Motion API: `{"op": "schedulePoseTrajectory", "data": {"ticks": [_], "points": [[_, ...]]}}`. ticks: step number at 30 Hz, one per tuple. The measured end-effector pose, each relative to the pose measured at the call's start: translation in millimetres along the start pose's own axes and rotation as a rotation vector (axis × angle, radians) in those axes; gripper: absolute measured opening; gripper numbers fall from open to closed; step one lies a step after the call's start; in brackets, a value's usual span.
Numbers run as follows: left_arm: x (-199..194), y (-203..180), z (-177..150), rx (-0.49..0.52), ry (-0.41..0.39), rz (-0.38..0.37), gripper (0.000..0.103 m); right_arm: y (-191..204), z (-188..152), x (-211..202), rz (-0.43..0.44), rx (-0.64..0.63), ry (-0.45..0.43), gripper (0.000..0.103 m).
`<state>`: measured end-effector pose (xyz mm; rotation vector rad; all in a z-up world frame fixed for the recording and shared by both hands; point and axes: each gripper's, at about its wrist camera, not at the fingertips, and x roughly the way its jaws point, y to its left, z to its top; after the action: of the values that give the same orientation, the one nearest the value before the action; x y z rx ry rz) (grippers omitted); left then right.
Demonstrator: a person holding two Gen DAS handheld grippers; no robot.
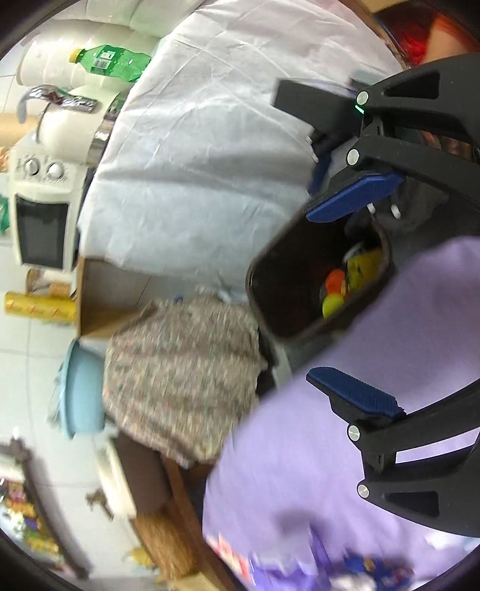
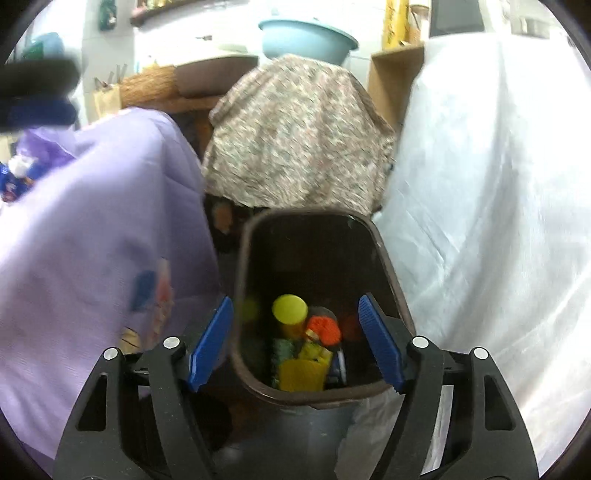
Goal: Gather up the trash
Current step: 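Move the left tool back to the table and grasp the blue chip bag, then grasp the white tissue with the right tool while the left tool holds the chip bag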
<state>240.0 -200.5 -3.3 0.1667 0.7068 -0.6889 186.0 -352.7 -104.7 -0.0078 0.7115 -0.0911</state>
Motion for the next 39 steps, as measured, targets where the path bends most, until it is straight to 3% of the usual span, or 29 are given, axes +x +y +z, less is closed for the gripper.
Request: {"op": "schedulePoseTrajectory", "data": {"ticks": [4, 10, 12, 15, 20, 25, 28, 31, 35, 39], "points": [[-41.3, 31.4, -19.9, -0.004, -0.07, 0.128, 0.08, 23.8, 13.1, -15.9, 0.106, -0.034, -0.028, 0.078], [-93.9, 89.1, -55.8, -0.053, -0.188, 0.46, 0.086, 64.7, 27.5, -34.8, 0.194, -0.093, -0.066, 0.08], [-101.6, 111.3, -63.2, -0.089, -0.178, 0.544, 0.086, 75.8, 31.1, -38.4, 0.219, -0.108, -0.067, 0.08], [-104.8, 143.5, -71.4, -0.159, -0.135, 0.612, 0.086, 94.2, 35.4, -48.1, 0.237, -0.141, -0.075, 0.08], [-98.7, 182.3, -76.2, -0.229, -0.062, 0.638, 0.086, 116.3, 39.1, -65.5, 0.256, -0.195, -0.095, 0.08], [-96.6, 197.2, -77.0, -0.29, -0.062, 0.582, 0.085, 128.7, 41.7, -78.5, 0.272, -0.238, -0.105, 0.08], [-96.5, 197.1, -79.5, -0.28, -0.065, 0.595, 0.068, 137.8, 42.6, -83.3, 0.276, -0.259, -0.102, 0.08], [-94.7, 206.2, -81.1, -0.326, -0.051, 0.562, 0.041, 145.1, 44.4, -84.2, 0.295, -0.276, -0.094, 0.08], [-110.4, 214.1, -93.8, -0.397, -0.085, 0.531, 0.037, 157.9, 48.3, -85.8, 0.324, -0.304, -0.093, 0.08], [-129.3, 209.7, -104.4, -0.407, -0.102, 0.503, 0.035, 177.1, 55.0, -87.7, 0.36, -0.339, -0.102, 0.08]]}}
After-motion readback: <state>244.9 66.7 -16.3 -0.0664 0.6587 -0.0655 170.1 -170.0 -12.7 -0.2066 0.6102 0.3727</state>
